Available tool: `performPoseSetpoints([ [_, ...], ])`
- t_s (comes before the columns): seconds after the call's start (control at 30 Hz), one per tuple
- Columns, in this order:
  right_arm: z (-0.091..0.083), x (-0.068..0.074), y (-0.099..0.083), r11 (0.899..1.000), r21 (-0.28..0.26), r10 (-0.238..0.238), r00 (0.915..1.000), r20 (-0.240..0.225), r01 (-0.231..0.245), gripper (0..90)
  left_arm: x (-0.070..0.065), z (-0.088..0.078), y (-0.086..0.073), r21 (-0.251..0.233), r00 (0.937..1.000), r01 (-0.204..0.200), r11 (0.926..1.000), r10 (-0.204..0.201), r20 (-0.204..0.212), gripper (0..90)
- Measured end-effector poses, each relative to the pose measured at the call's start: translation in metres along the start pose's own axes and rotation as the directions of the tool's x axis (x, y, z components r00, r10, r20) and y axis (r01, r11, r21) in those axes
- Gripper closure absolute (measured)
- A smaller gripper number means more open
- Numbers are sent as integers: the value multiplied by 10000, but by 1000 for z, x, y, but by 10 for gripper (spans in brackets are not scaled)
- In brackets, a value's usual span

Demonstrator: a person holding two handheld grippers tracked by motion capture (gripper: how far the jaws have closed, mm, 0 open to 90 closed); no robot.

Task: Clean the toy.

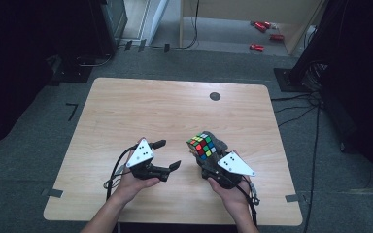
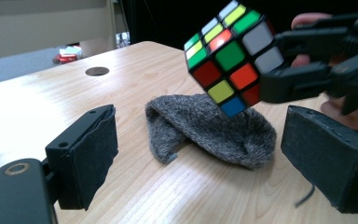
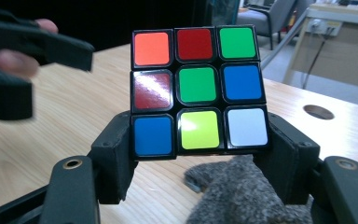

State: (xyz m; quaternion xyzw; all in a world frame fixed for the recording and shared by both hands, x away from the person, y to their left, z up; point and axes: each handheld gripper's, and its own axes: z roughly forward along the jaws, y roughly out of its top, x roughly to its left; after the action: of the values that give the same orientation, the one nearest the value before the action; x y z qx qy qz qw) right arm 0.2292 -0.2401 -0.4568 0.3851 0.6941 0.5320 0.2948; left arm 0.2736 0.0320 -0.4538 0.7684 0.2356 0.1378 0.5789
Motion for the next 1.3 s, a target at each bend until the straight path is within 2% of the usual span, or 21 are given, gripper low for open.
performPoseSetpoints([
  [0.13,-3,5,6,9996,23,283,9987,-430,-283,346,-5,4,-3,231,9969,-723,9971,729,-291,125],
  [0.2,-3,10,8,9994,37,332,9979,-548,-330,346,-10,7,-5,371,9906,-1265,9913,1282,-478,132],
  [0.3,-3,15,11,9990,99,431,9960,-778,-425,346,-15,10,-8,537,9818,-1751,9831,1785,-650,134],
  [0.5,-1,22,11,9971,401,689,9914,-1116,-648,346,-20,15,-11,629,9677,-2325,9706,2374,-853,137],
  [0.63,1,26,10,9955,633,786,9890,-1253,-711,346,-25,18,-14,617,9521,-2823,9573,2875,-1046,142],
  [0.67,1,27,10,9952,656,808,9884,-1287,-728,346,-27,18,-15,543,9447,-3050,9508,3093,-1086,148],
  [0.77,3,29,9,9941,754,868,9877,-1303,-774,346,-31,19,-16,478,9345,-3340,9414,3374,-1132,180],
  [0.83,4,29,9,9910,941,1084,9827,-1501,-949,346,-33,21,-17,466,9271,-3521,9348,3551,-1195,180],
  [0.9,5,31,9,9890,1075,1174,9813,-1528,-1016,346,-35,21,-18,458,9187,-3705,9277,3733,-1293,181],
  [0.93,5,31,8,9881,1152,1188,9808,-1547,-1015,346,-36,21,-18,425,9173,-3746,9262,3768,-1287,185],
  [0.97,6,31,8,9876,1212,1187,9806,-1560,-1003,346,-37,21,-18,431,9131,-3828,9228,3850,-1339,204],
  [1.03,7,32,8,9855,1347,1249,9788,-1626,-1034,346,-39,22,-19,489,9007,-4062,9125,4089,-1472,238],
  [1.07,8,32,7,9829,1451,1370,9764,-1670,-1131,346,-40,22,-20,509,8985,-4109,9102,4138,-1467,250],
  [1.13,9,32,7,9795,1602,1488,9744,-1683,-1219,346,-42,24,-22,588,8894,-4258,9029,4296,-1563,272],
  [1.23,11,31,6,9754,1769,1612,9729,-1656,-1315,345,-44,25,-24,633,8831,-4359,8978,4402,-1625,319],
  [1.3,11,29,5,9725,1828,1765,9692,-1717,-1447,345,-44,24,-24,648,8832,-4355,8978,4401,-1618,324],
])
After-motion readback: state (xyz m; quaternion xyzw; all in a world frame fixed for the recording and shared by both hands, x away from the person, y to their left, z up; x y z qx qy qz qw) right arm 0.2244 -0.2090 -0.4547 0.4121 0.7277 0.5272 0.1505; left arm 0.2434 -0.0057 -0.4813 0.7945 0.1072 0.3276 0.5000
